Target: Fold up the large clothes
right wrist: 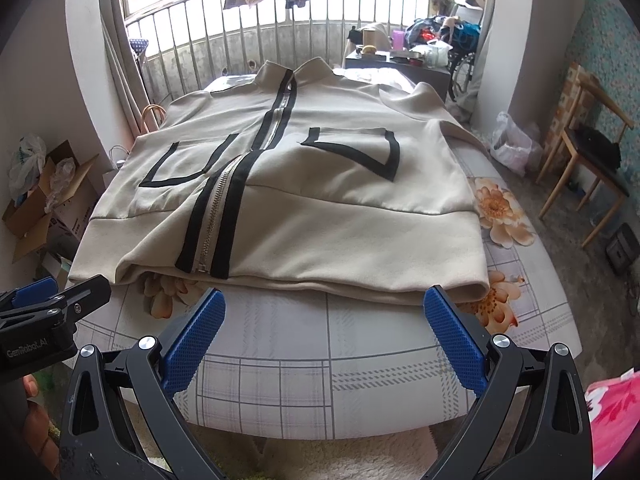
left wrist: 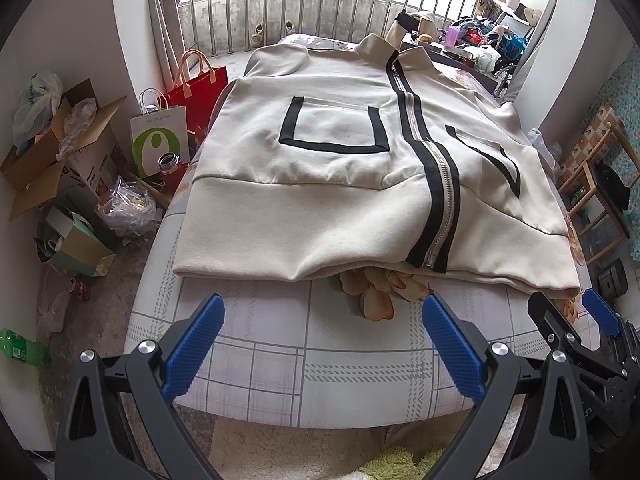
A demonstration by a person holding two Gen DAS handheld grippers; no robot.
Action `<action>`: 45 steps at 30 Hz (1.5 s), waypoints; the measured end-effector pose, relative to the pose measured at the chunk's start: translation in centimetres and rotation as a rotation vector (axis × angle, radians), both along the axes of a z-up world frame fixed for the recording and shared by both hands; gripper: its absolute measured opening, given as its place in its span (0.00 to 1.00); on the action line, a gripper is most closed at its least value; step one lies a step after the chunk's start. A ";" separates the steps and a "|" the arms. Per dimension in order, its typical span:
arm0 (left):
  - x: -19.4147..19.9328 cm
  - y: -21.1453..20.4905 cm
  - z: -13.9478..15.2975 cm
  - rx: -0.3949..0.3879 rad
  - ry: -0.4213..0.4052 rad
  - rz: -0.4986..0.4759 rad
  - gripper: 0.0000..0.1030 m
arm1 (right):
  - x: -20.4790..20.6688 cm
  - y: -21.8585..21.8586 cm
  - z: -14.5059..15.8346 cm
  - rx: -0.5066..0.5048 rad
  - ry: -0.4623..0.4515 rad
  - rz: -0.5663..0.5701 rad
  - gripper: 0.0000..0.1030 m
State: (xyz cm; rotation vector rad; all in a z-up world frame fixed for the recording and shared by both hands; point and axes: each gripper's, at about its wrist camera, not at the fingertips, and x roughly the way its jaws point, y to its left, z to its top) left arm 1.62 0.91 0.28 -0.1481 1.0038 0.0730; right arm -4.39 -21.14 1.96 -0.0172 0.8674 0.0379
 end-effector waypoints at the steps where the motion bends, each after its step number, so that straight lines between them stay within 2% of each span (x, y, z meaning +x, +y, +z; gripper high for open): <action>1: 0.1 0.1 0.0 0.000 0.000 0.001 0.94 | 0.1 0.1 0.0 -0.005 -0.001 -0.002 0.92; 12: 2.9 0.5 -0.7 0.024 0.009 -0.016 0.94 | 2.5 0.1 -0.2 -0.009 0.023 -0.020 0.92; 16: 3.3 0.3 -0.4 0.050 -0.062 -0.050 0.94 | 3.7 -0.7 -0.8 -0.002 0.038 -0.028 0.92; 18: 3.3 0.6 -0.2 0.013 -0.107 -0.081 0.94 | 4.3 -1.3 -1.1 0.002 0.044 -0.036 0.92; 20: 3.2 1.4 0.0 -0.059 -0.148 -0.107 0.94 | 4.8 -2.3 -1.3 0.016 0.046 -0.044 0.92; 23: 3.4 2.7 0.2 -0.097 -0.160 -0.118 0.94 | 5.3 -4.5 -1.4 0.035 0.036 -0.065 0.92; 27: 3.9 5.2 0.0 -0.111 -0.158 -0.083 0.94 | 5.8 -8.0 -1.8 0.062 0.037 -0.090 0.92; 31: 4.5 7.7 -0.2 -0.005 -0.180 0.032 0.94 | 6.4 -10.7 -2.1 0.078 0.039 -0.103 0.92; 33: 5.1 9.1 -1.0 0.009 -0.167 0.085 0.94 | 6.7 -11.5 -2.4 0.072 0.040 -0.097 0.91; 34: 5.4 9.8 -1.3 0.005 -0.153 0.108 0.92 | 6.9 -11.8 -2.5 0.079 0.043 -0.090 0.91; 37: 6.0 10.8 -2.7 -0.013 -0.098 0.138 0.74 | 7.3 -12.8 -3.2 0.114 0.073 -0.085 0.80; 39: 6.0 11.0 -3.7 -0.015 -0.052 0.147 0.55 | 7.4 -13.1 -3.7 0.127 0.094 -0.085 0.73; 42: 6.1 10.8 -5.1 -0.034 -0.001 0.148 0.44 | 7.4 -13.4 -4.4 0.128 0.118 -0.086 0.64; 43: 6.0 10.6 -5.3 -0.017 -0.004 0.147 0.44 | 7.4 -13.5 -4.6 0.140 0.126 -0.082 0.59; 45: 6.1 10.1 -5.4 0.034 -0.009 0.137 0.44 | 7.7 -13.8 -5.3 0.166 0.139 -0.081 0.57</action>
